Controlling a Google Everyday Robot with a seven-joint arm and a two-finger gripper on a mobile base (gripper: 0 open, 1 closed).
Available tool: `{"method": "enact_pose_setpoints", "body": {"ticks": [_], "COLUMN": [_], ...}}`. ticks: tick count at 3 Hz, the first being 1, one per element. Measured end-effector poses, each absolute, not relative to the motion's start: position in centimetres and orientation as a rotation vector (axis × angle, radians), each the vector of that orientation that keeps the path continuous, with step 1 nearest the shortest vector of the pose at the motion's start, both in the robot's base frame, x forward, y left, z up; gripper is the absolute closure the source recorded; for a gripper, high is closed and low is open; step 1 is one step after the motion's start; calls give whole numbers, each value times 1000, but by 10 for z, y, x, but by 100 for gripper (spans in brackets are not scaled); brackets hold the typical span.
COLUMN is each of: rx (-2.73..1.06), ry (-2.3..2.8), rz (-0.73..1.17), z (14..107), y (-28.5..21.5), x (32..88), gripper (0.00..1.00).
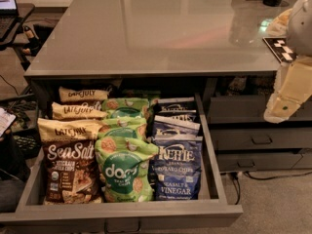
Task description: Pick blue chip bag from top drawer and place on counter
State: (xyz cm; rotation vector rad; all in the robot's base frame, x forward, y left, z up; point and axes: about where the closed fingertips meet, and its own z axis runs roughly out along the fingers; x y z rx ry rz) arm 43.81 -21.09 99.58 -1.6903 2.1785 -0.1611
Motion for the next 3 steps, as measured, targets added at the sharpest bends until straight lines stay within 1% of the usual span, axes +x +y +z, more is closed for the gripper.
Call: {"method": "enact_pose_setpoints", "body": {"ticks": [1,2,3], "rx": [-1690,-1697,-1708], "ry": [2178,2162,2162], "rz": [-161,-204,-187], "z": [996,990,956], "y": [-211,-207,-199], "x": [438,440,448], "gripper": [0,0,0]}}
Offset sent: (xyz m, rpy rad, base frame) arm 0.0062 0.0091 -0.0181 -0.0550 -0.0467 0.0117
